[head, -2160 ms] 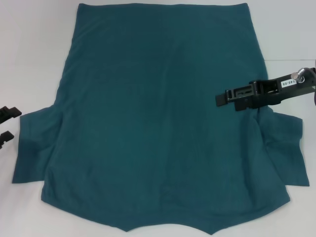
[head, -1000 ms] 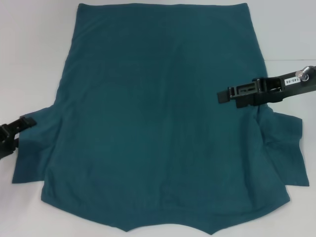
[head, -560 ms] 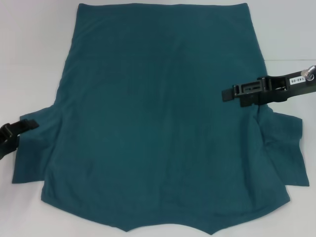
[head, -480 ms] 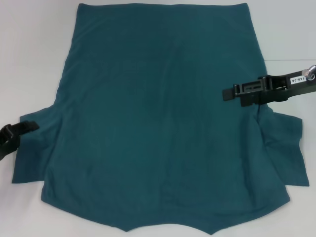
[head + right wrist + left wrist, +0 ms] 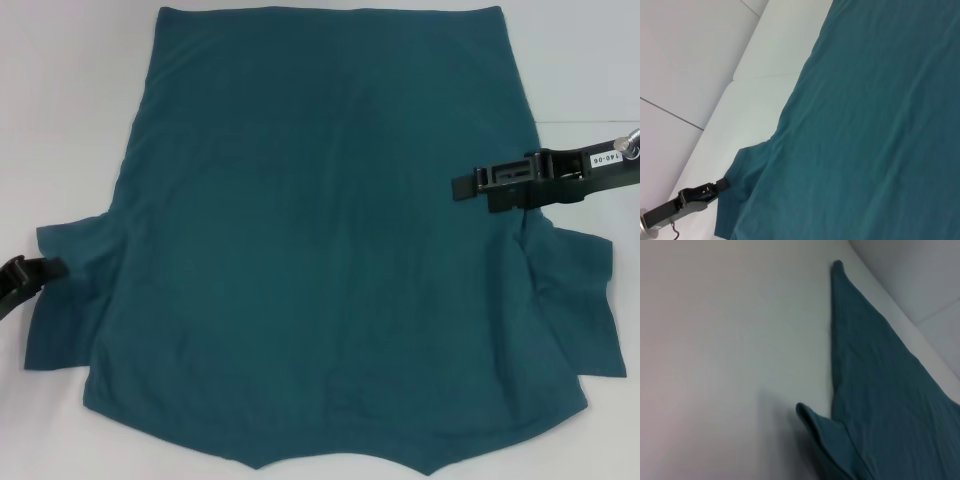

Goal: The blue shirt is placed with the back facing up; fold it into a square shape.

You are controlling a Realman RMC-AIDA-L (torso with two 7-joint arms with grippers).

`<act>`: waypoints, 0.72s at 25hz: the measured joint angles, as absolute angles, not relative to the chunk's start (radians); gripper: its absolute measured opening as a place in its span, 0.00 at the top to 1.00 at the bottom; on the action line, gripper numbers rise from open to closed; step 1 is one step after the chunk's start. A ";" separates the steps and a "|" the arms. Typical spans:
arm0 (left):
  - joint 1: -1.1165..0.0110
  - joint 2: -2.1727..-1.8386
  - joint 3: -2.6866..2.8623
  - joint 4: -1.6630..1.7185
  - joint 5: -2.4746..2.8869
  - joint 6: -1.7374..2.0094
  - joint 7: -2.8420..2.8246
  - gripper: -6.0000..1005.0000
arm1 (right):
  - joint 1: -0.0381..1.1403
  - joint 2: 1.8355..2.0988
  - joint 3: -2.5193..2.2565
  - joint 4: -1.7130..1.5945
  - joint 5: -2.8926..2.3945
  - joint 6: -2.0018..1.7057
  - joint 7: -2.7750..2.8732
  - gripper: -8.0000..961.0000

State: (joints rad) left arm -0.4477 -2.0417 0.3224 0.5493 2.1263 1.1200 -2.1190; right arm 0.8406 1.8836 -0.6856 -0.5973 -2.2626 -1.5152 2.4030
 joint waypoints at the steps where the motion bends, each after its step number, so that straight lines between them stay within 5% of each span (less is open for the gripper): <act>1: -0.448 -2.041 0.327 0.550 2.126 1.124 -2.106 0.76 | 0.841 1.884 -0.686 -0.598 -2.263 -1.515 2.403 0.04; 10: -0.451 -2.041 0.451 0.651 2.128 1.124 -2.055 1.00 | 0.840 1.882 -0.683 -0.603 -2.263 -1.525 2.403 0.04; 18: -0.509 -2.026 0.491 0.715 2.268 1.086 -2.058 0.99 | 0.839 1.882 -0.677 -0.604 -2.263 -1.535 2.405 0.04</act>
State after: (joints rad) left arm -0.5086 -2.0262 0.4912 0.7152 2.2680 1.0859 -2.0581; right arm 0.8390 1.8821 -0.6767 -0.6042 -2.2625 -1.5349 2.4048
